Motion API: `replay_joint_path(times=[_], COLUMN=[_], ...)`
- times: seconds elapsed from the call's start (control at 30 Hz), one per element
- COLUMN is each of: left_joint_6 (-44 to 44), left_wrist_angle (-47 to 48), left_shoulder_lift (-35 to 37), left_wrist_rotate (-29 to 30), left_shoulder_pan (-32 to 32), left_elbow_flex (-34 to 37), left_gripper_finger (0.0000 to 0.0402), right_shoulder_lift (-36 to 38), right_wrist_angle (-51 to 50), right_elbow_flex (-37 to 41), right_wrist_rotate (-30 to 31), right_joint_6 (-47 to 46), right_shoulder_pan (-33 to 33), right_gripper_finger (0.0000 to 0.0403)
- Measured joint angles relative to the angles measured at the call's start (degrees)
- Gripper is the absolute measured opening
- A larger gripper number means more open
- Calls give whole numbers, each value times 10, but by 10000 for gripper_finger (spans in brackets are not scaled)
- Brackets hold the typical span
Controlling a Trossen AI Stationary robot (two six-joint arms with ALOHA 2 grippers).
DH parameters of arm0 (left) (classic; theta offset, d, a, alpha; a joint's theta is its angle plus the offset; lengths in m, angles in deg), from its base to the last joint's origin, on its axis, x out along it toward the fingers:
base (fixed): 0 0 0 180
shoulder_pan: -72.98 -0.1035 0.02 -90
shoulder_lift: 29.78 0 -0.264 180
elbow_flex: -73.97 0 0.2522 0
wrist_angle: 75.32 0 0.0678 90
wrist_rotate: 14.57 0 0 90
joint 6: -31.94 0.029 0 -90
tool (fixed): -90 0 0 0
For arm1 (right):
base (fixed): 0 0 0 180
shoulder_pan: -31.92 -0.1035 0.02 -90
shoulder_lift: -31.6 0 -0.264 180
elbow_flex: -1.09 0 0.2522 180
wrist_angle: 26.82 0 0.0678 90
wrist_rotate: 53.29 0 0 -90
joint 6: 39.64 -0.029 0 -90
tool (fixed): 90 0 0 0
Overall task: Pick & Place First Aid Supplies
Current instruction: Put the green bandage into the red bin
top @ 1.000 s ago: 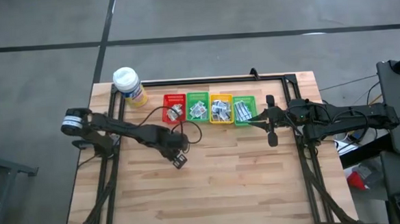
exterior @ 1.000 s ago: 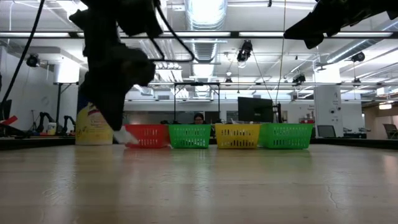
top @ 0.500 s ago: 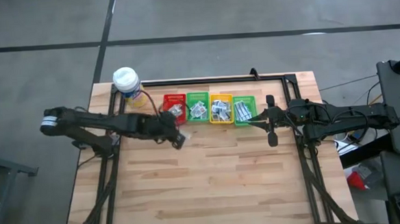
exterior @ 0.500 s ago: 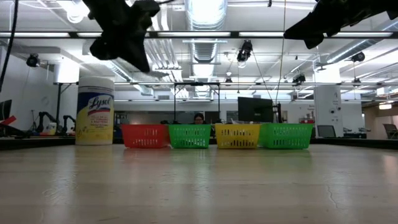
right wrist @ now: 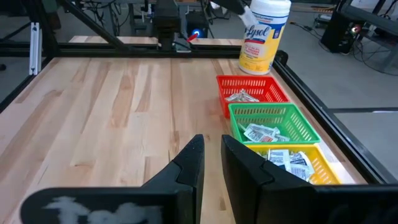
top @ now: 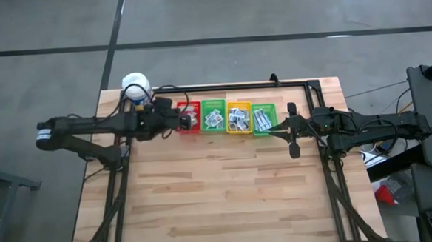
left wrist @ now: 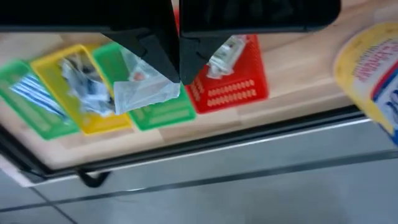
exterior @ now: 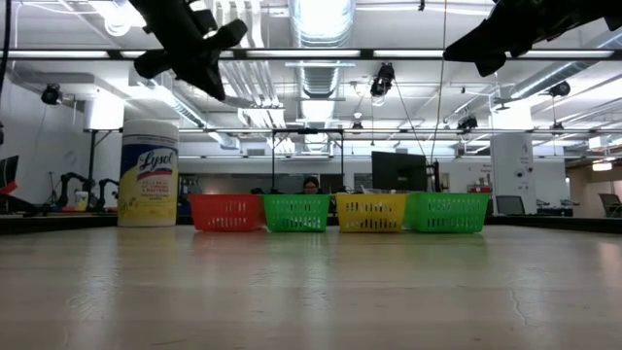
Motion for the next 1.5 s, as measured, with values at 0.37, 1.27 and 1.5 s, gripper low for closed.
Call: replay_joint_path(times=[0.37,1.27,1.5], left_joint_6=[2,-75,-70], left_wrist_angle=[15,-27,-29], left_shoulder_lift=[-66,-293,-295], left_wrist_rotate=[-26,-72,-95], left_shoulder_pan=[-82,-121,-120], left_elbow_flex=[2,2,2], left_gripper_finger=[0,0,16], right_shoulder_lift=[0,0,0], right_wrist_angle=[0,0,0], right_elbow_flex=[0,0,0], right_wrist_rotate=[0,0,0], right_joint_6=[1,0,1], right_shoulder_pan=[0,0,0], right_gripper_finger=[52,52,52])
